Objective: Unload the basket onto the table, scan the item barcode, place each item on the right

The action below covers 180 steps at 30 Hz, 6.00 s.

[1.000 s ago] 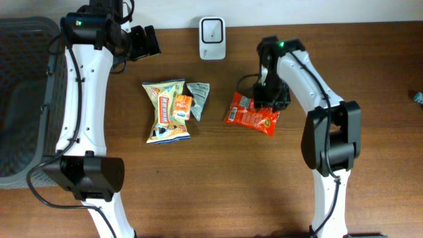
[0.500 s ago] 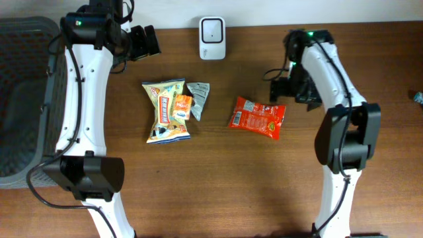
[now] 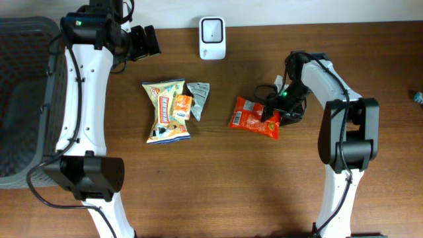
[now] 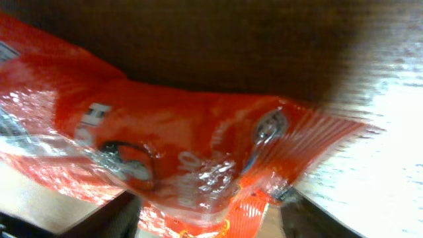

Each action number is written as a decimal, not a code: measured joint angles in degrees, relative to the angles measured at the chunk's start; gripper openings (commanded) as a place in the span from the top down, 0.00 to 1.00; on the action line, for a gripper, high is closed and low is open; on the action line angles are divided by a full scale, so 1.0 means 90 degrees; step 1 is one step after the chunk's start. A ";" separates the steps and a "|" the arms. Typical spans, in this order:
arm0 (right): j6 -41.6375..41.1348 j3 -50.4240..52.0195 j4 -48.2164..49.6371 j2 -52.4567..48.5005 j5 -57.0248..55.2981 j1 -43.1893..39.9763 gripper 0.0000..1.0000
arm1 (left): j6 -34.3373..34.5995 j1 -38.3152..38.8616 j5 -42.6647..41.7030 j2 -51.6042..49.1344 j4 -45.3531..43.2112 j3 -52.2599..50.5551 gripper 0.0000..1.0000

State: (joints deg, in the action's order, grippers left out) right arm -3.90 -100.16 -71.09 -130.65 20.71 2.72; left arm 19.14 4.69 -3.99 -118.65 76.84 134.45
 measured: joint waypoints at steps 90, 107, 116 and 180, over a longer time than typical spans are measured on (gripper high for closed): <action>-0.1588 -0.1860 -0.0629 0.0869 -0.4357 0.1137 0.96 | 0.0000 0.0000 0.0000 0.0000 0.0000 0.0000 0.01; -0.3053 -0.0665 -0.0362 0.0867 -0.6380 0.1576 0.96 | 0.0000 0.0000 0.0000 0.0000 0.0002 0.0000 0.01; -0.3276 -0.0665 0.0163 0.0867 -0.5569 0.3203 0.20 | 0.0000 0.0000 0.0000 0.0000 0.0002 0.0000 0.01; -0.3939 -0.0585 0.3332 0.0845 -0.1336 0.1433 0.34 | 0.0000 0.0000 0.0000 0.0000 0.0000 0.0000 0.01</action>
State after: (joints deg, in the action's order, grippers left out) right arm -39.35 -105.43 -41.10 -123.04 8.69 15.62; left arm 19.14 4.69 -3.99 -118.65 76.84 134.45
